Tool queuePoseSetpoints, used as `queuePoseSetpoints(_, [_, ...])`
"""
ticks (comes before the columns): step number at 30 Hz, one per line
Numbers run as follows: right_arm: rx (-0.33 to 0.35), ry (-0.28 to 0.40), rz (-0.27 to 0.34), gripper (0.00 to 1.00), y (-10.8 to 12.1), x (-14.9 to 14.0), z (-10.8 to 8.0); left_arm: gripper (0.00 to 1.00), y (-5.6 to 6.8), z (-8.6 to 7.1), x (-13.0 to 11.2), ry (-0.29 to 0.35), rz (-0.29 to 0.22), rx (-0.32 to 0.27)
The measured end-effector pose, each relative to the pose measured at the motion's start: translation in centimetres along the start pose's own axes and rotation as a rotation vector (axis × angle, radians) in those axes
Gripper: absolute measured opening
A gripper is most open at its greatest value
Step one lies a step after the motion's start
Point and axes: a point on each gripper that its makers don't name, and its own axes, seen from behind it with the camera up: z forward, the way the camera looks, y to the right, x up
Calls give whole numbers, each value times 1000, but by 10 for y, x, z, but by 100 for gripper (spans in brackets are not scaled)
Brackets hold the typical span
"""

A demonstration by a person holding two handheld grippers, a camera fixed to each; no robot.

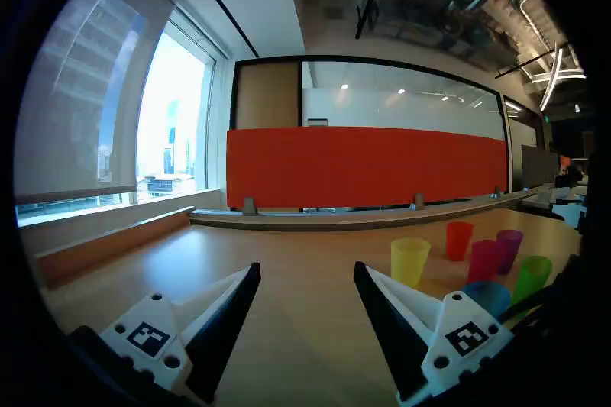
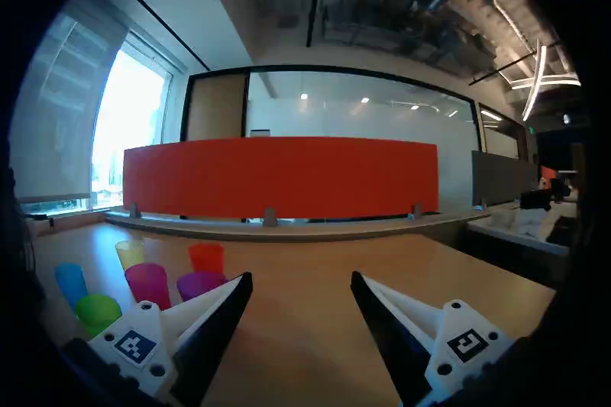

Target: Pour water

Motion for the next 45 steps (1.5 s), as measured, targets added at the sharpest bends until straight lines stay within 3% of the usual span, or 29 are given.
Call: queuePoseSetpoints(45, [0,0,0,100,0,0,0,90,-1,0,3,-1,-1,0])
